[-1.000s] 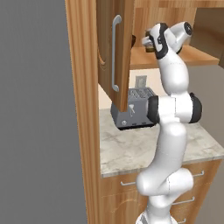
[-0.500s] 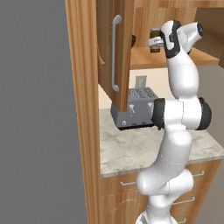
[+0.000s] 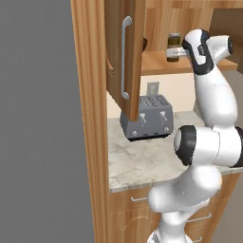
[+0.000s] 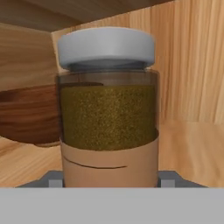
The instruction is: Take the cinnamon bottle from the cabinet and place it on the dining table, next to the plate with the cupcake. Then take the chocolate from the dining counter and place it on the cupcake plate.
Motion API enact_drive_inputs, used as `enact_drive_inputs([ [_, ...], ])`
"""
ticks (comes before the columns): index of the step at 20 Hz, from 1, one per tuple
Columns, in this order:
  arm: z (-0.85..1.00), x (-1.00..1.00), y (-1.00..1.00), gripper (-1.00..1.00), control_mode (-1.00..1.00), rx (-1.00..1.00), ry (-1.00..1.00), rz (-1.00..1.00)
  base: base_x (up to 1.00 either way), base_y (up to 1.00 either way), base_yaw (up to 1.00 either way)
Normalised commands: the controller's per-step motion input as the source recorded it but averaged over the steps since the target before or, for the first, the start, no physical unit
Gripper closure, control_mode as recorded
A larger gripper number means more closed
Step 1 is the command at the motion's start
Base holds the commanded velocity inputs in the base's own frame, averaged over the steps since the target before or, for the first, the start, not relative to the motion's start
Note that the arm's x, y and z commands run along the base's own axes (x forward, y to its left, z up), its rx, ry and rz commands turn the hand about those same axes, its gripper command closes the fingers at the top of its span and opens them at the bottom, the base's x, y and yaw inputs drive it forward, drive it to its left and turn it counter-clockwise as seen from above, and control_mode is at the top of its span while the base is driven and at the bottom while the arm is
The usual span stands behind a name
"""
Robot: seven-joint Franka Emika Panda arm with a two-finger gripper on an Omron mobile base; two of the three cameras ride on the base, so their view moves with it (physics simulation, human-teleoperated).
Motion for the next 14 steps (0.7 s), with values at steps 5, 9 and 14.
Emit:
enact_drive_inputs([
  [5,-0.03,-0.91,0.15,1.0,-1.0,0.0,-0.08,-0.02,0.0,0.0,0.0],
  [9,-0.11,-0.93,0.14,1.0,-1.0,0.0,-0.07,0.0,0.0,0.0,0.0],
  [14,-0.16,-0.93,0.19,1.0,-1.0,0.0,-0.06,0.0,0.0,0.0,0.0],
])
